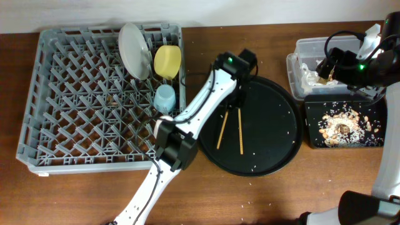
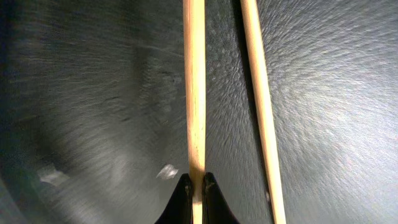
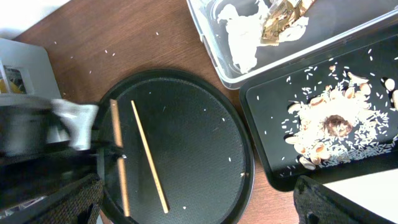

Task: Sort waste into correct bins and load items into the dishwasher rack
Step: 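Pick one chopstick from the tray with the left gripper, place in rack, then pick the second chopstick with the left gripper and place it in the rack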

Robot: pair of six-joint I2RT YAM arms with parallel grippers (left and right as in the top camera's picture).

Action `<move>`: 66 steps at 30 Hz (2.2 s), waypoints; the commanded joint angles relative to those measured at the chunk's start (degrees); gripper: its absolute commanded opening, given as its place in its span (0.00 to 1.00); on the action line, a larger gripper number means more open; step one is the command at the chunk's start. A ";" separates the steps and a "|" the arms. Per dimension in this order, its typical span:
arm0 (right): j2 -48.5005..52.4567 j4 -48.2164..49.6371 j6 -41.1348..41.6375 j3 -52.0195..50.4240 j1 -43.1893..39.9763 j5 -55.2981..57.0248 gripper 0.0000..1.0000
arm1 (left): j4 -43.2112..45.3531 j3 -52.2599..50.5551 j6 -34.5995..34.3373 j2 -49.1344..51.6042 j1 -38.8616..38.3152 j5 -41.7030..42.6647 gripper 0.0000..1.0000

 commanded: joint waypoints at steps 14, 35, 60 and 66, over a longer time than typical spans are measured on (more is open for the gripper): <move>0.09 0.00 -0.15 0.33 -0.15 0.70 0.98 | 11.87 -45.90 12.98 -39.71 29.92 -14.64 0.00; 0.09 0.00 -0.15 0.33 -0.15 0.70 0.98 | 22.01 -29.00 2.10 -20.33 -1.60 -2.12 0.37; 0.09 0.00 -0.15 0.33 -0.15 0.70 0.98 | -4.00 15.80 1.18 -17.62 9.88 -15.06 0.01; 0.09 0.00 -0.15 0.33 -0.15 0.70 0.98 | -3.80 10.62 2.23 -21.51 11.32 -9.20 0.45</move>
